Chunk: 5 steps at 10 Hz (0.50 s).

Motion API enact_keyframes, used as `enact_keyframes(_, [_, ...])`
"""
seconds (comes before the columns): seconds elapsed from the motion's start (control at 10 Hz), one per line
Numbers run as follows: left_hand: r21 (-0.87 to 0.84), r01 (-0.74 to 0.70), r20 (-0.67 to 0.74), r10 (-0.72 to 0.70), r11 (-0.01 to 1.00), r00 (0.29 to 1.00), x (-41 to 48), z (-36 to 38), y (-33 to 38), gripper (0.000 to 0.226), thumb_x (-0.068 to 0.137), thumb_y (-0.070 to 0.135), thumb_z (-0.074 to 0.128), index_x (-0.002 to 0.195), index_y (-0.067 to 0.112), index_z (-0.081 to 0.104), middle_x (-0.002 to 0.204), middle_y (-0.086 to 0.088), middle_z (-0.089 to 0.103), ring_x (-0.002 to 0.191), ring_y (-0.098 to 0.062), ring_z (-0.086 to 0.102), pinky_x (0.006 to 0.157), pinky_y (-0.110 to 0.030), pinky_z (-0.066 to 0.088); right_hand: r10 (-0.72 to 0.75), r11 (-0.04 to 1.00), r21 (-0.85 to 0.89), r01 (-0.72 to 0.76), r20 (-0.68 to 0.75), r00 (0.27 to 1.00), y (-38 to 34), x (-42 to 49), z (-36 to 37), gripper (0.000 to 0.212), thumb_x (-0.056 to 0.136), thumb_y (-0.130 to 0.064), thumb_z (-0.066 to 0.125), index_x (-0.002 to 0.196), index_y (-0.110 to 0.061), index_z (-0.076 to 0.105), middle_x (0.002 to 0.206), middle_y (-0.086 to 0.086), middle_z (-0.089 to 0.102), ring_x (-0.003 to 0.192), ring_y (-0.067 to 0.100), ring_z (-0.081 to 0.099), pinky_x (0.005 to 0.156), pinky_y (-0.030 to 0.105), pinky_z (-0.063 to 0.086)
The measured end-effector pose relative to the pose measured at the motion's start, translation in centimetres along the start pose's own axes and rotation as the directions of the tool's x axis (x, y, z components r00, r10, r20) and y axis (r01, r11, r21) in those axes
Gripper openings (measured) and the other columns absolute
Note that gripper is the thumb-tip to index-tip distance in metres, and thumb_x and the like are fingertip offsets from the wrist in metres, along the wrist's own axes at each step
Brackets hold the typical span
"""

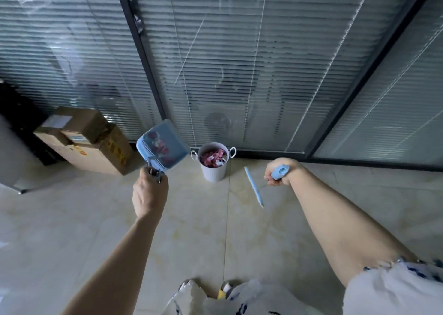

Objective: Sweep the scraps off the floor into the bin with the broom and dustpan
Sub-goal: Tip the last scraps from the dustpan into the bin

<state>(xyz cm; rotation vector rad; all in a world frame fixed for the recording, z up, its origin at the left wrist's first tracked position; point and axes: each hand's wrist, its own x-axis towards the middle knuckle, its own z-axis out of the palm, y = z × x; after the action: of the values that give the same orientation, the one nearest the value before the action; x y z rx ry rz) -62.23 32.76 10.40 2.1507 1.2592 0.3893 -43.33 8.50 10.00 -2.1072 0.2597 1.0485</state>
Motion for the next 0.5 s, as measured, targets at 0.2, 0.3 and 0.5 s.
enact_keyframes(0.2, [0.163,-0.243,0.14,0.222,0.956,0.965,-0.3,1.1,1.2,0.025,0.092,0.019,0.053,0.112,0.003,0.051,0.106,-0.025,0.065,0.092,-0.044,0.06,0.07,-0.042,0.046,-0.068,0.997,0.038,0.07,-0.047,0.997,0.5,0.2,-0.7,0.028,0.085,0.007,0.051,0.065,-0.012,0.044,0.07,0.004,0.047,0.024,-0.001,0.049,0.033,0.01,0.043])
enact_keyframes(0.3, [0.21,-0.351,0.21,0.308,0.913,0.928,-0.6,2.0,1.1,0.021,0.093,0.021,0.052,0.107,0.005,0.049,0.101,-0.022,0.066,0.084,-0.041,0.062,0.067,-0.042,0.049,-0.096,0.993,-0.078,0.094,-0.015,0.995,1.0,-0.2,-0.1,0.031,0.086,0.005,0.051,0.064,-0.015,0.043,0.069,0.001,0.046,0.026,-0.005,0.049,0.034,0.007,0.041])
enact_keyframes(0.5, [0.255,-0.463,0.289,0.39,0.849,0.874,-0.4,3.2,1.9,0.022,0.095,0.024,0.05,0.109,0.007,0.049,0.107,-0.017,0.066,0.087,-0.041,0.064,0.069,-0.04,0.049,-0.09,0.978,-0.186,0.093,0.023,0.996,2.7,-0.2,-0.3,0.03,0.085,0.004,0.053,0.063,-0.015,0.045,0.069,0.0,0.048,0.026,-0.006,0.049,0.035,0.006,0.042])
